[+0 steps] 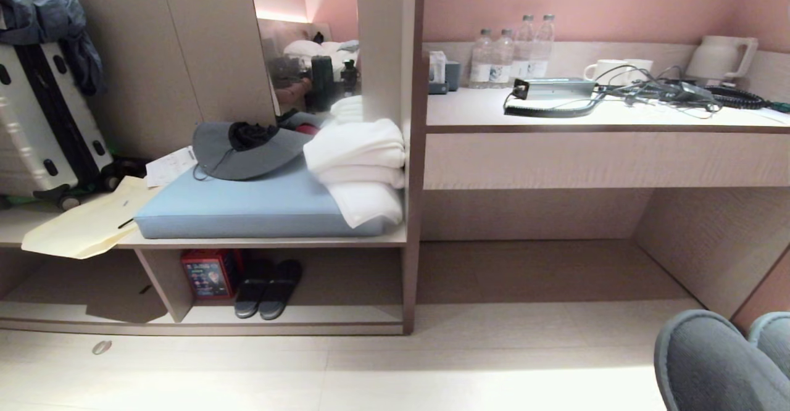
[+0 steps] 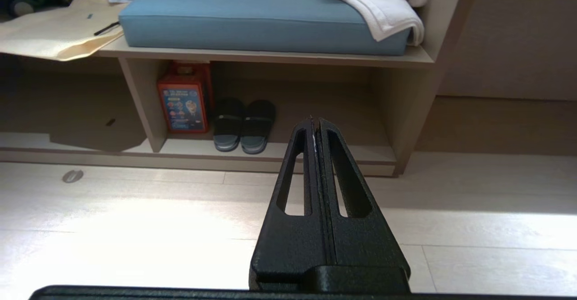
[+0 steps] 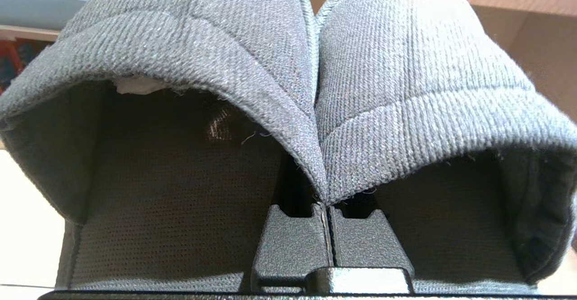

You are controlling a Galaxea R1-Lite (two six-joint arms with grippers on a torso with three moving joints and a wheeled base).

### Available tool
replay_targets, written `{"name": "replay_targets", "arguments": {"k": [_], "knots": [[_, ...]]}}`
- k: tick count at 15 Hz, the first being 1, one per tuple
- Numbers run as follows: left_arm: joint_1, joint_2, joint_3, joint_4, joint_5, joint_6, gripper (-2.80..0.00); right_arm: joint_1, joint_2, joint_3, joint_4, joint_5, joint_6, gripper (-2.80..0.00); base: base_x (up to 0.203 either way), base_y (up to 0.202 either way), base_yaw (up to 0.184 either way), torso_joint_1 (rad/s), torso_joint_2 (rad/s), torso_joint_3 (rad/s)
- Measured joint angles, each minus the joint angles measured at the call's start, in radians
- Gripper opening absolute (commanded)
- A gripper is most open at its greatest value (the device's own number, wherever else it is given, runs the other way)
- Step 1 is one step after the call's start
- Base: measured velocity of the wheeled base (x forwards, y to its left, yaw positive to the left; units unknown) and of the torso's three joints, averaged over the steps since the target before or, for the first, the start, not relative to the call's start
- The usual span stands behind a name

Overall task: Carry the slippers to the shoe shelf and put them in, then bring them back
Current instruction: Place the slippers on the floor

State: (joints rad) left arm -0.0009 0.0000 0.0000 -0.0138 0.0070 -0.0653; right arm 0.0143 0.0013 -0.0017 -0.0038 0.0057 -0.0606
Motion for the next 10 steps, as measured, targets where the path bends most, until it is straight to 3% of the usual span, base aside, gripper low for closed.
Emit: {"name": "replay_targets", "arguments": {"k": [2,10], "knots": [[-0.001,0.0,0.0,0.002,0.001,0.001,-2.8,-0.002,0.0,0.0,-0.001,0.001,0.0,-2.8,0.0,0.0,0.0,0.001,0.0,-0.048],[-0.001,0.0,0.0,0.004,0.002,0.001,-2.8,-0.001,0.0,0.0,0.0,0.001,-0.001,-2.8,0.0,0.0,0.0,0.002,0.0,-0.191]]}}
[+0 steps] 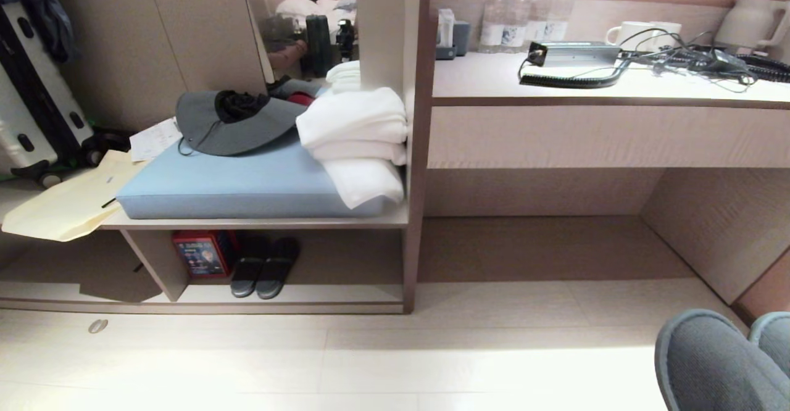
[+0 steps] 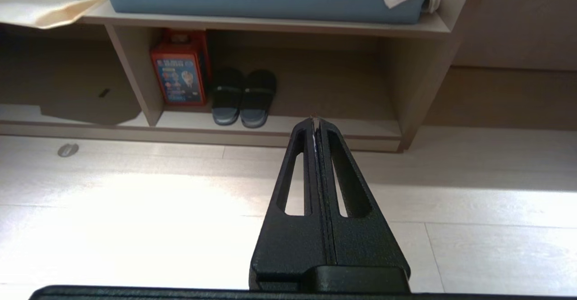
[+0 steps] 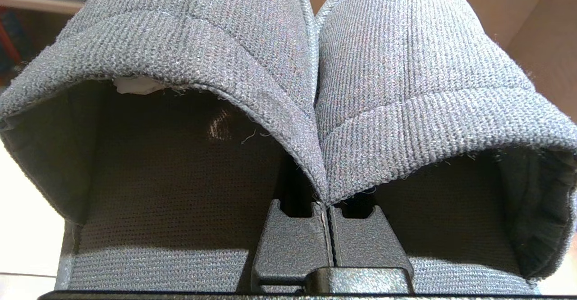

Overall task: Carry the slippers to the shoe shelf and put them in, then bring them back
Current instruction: Place the slippers on the floor

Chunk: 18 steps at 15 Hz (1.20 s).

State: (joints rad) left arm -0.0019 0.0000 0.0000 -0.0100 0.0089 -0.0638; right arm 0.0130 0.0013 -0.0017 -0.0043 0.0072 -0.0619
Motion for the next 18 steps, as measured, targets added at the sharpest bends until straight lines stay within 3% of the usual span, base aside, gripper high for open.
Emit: {"name": "replay_targets", "arguments": {"k": [18], "knots": [[0.0,0.0,0.0,0.0,0.0,0.0,-2.8,0.001,0.0,0.0,0.0,0.0,0.0,-2.8,0.0,0.0,0.0,0.005,0.0,-0.198]]}}
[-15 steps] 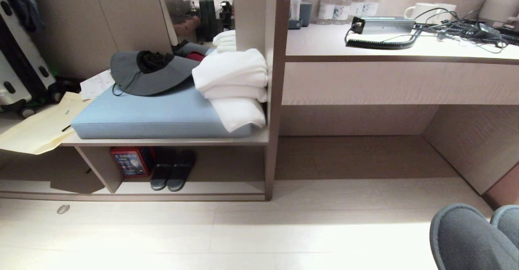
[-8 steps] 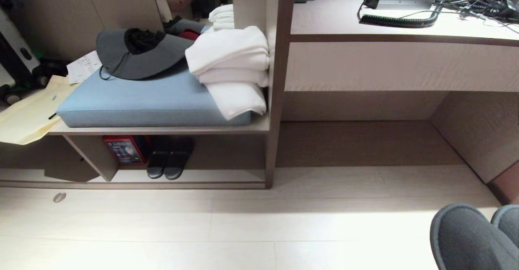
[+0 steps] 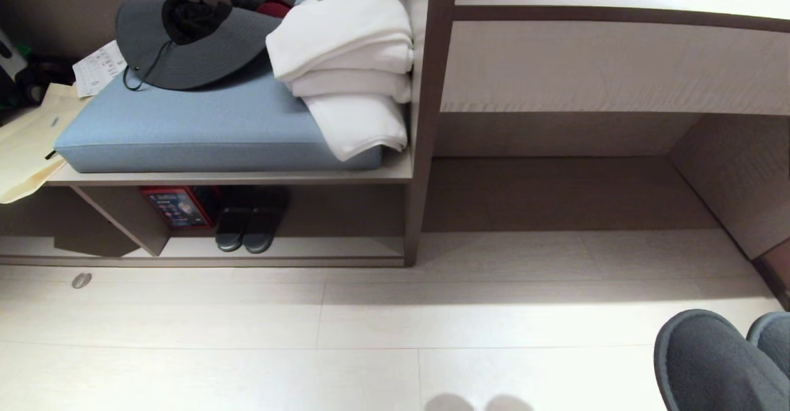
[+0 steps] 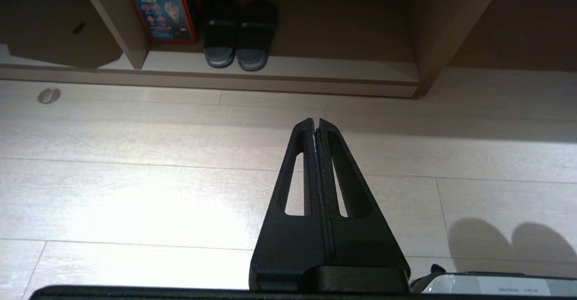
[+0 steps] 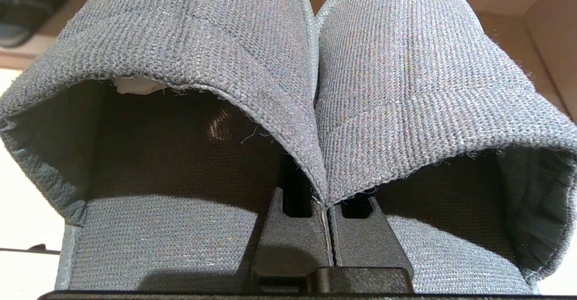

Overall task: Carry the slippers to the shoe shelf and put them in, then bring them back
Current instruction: Place the slippers on the floor

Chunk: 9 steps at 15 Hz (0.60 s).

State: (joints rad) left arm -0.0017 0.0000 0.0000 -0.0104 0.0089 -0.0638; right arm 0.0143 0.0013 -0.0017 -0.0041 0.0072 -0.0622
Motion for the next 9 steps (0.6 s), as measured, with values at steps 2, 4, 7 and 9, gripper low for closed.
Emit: {"name": "replay_targets", "arguments": {"k": [2,4,7,9], "knots": [[0.0,0.0,0.0,0.0,0.0,0.0,-2.8,0.0,0.0,0.0,-0.001,0.0,0.0,-2.8,0.0,0.0,0.0,0.001,0.0,-0.193],[0.0,0.0,0.0,0.0,0.0,0.0,-2.8,0.0,0.0,0.0,-0.001,0.0,0.0,-2.8,0.0,0.0,0.0,0.003,0.0,-0.197],[0.0,0.0,0.0,0.0,0.0,0.0,-2.8,0.0,0.0,0.0,-0.002,0.0,0.0,-2.8,0.0,0.0,0.0,-0.003,0.01,-0.205],[0.0,0.0,0.0,0.0,0.0,0.0,-2.8,0.0,0.0,0.0,-0.001,0.0,0.0,-2.8,0.0,0.0,0.0,0.003,0.0,-0.195]]}}
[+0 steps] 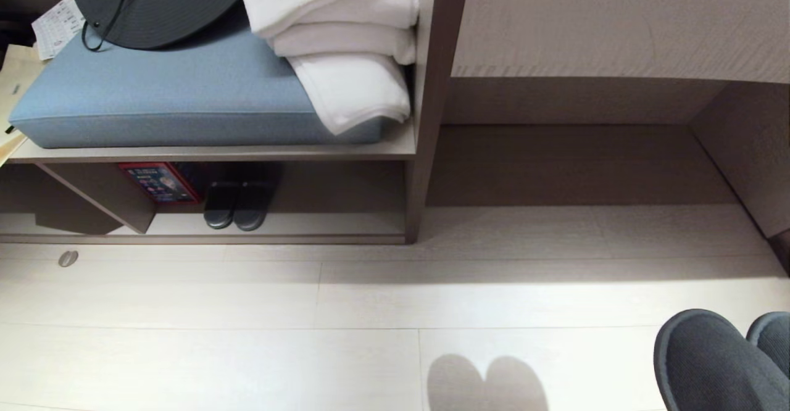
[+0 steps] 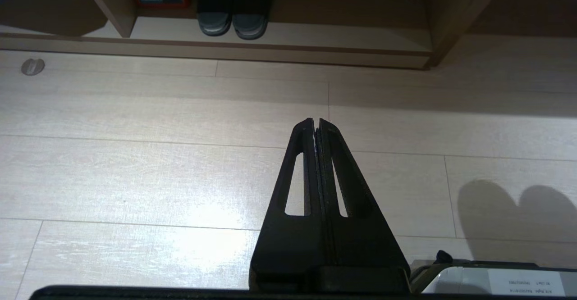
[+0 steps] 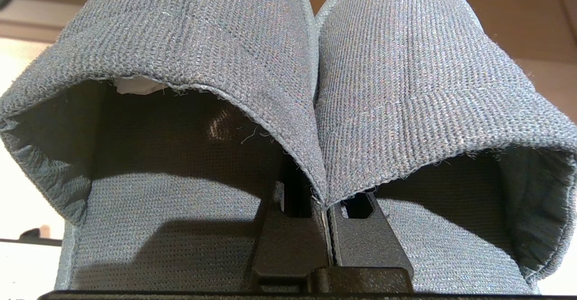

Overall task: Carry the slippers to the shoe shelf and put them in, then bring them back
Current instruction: Place the slippers on the floor

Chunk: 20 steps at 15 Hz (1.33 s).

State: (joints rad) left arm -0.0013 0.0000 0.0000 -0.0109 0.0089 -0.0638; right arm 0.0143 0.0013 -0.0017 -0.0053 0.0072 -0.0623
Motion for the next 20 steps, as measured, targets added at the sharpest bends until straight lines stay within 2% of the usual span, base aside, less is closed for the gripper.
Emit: {"name": "replay_targets", "arguments": {"k": [20], "knots": [[0.0,0.0,0.0,-0.001,0.0,-0.001,-2.8,-0.001,0.0,0.0,-0.002,-0.001,-0.012,-2.8,0.0,0.0,0.0,0.004,0.0,-0.198]]}}
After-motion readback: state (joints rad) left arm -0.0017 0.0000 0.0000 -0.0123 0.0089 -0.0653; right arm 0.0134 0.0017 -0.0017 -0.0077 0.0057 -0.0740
